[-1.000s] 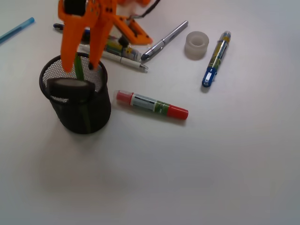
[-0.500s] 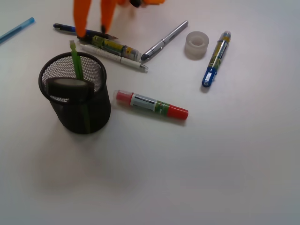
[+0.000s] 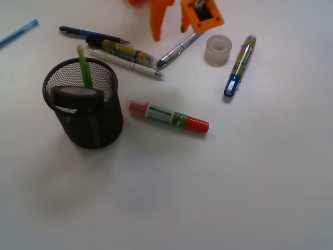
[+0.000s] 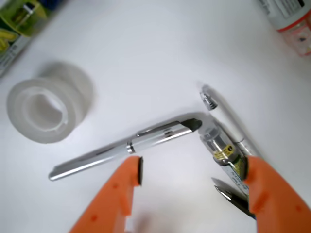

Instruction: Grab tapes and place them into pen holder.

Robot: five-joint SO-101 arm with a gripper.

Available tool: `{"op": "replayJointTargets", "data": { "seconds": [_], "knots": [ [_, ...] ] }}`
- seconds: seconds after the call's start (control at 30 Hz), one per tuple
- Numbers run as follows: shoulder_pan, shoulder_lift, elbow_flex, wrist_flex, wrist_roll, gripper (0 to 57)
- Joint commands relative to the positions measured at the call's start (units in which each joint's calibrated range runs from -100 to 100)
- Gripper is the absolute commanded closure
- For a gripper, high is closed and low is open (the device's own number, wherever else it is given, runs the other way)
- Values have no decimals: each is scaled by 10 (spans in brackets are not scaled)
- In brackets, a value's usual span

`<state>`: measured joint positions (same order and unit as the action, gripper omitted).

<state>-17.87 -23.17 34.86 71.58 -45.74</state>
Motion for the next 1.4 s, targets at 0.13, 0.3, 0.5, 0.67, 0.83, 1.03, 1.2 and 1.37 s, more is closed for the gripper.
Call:
{"op": "replayJointTargets", "data": {
  "seconds": [0.13, 0.3, 0.5, 0.67, 0.83, 1.03, 1.2, 1.37],
  "knots": [
    [-44, 10, 101, -139, -53, 341],
    [-83, 53, 117, -165, -80, 339],
    [-139, 85, 78, -161, -112, 338],
    [-178, 99, 33, -161, -140, 338],
    [-185, 117, 34, -162, -152, 338],
    [-170, 156, 35, -162, -152, 339],
    [-167, 196, 34, -171, -152, 339],
    [-169, 224, 71, -248, -152, 340]
  ]
}}
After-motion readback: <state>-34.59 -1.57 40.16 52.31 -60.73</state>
